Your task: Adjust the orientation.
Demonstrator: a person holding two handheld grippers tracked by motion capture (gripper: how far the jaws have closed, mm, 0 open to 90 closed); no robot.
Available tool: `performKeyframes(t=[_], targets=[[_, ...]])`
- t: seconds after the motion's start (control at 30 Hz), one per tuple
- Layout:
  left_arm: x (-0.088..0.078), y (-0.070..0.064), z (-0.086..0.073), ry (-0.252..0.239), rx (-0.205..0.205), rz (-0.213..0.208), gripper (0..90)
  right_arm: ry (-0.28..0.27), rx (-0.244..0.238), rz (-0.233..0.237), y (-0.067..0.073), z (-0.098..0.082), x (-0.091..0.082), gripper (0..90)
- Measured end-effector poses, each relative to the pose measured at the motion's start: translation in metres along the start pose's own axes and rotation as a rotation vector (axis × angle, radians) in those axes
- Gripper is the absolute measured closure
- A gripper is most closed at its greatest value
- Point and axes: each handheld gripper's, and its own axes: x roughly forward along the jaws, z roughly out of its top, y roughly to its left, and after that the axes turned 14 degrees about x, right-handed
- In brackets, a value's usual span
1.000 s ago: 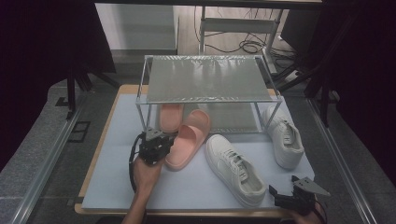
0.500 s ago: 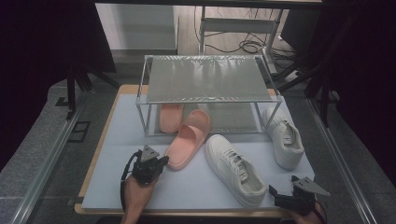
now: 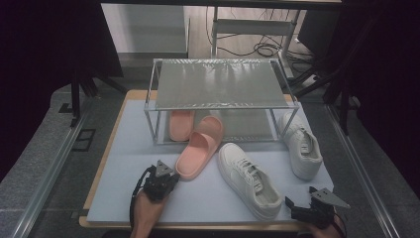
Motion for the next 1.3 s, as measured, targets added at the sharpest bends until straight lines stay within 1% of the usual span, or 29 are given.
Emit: performKeyframes(t=[0.17, 0.33, 0.5, 0.63, 0.73, 0.8, 0.9, 0.93, 0.97, 1.0, 1.07, 1.17, 1.3], targets=[[0.005, -0.006, 0.007, -0.01, 0.01, -0.016, 89.6, 0.0, 0.0, 0.0, 0.0, 0.0, 0.0, 0.0], [0.012, -0.013, 0.015, -0.014, 0.031, -0.041, 89.5, 0.0, 0.0, 0.0, 0.0, 0.0, 0.0, 0.0], [0.02, -0.02, 0.023, -0.024, 0.039, -0.063, 89.5, 0.0, 0.0, 0.0, 0.0, 0.0, 0.0, 0.0], [0.023, -0.031, 0.03, -0.03, 0.067, -0.086, 89.0, 0.0, 0.0, 0.0, 0.0, 0.0, 0.0, 0.0], [0.025, -0.037, 0.033, -0.029, 0.085, -0.093, 88.8, 0.0, 0.0, 0.0, 0.0, 0.0, 0.0, 0.0], [0.028, -0.038, 0.034, -0.016, 0.091, -0.086, 88.9, 0.0, 0.0, 0.0, 0.0, 0.0, 0.0, 0.0], [0.031, -0.036, 0.035, -0.021, 0.082, -0.091, 89.3, 0.0, 0.0, 0.001, 0.0, 0.0, 0.0, 0.0], [0.033, -0.037, 0.037, -0.024, 0.08, -0.088, 89.3, 0.0, -0.001, 0.001, 0.0, 0.0, 0.0, 0.0], [0.034, -0.036, 0.038, -0.026, 0.09, -0.084, 89.4, -0.001, 0.0, 0.001, 0.0, 0.0, 0.0, 0.0], [0.035, -0.036, 0.039, -0.031, 0.085, -0.084, 89.4, 0.0, 0.0, 0.001, 0.0, 0.0, 0.0, 0.0], [0.038, -0.034, 0.044, -0.041, 0.089, -0.081, 89.4, 0.0, 0.0, 0.001, 0.0, 0.0, 0.0, 0.0], [0.042, -0.033, 0.05, -0.055, 0.086, -0.077, 89.4, 0.0, 0.0, 0.001, 0.0, 0.0, 0.0, 0.0], [0.047, -0.027, 0.059, -0.07, 0.078, -0.063, 89.4, -0.001, 0.0, 0.001, 0.0, 0.0, 0.0, 0.0]])
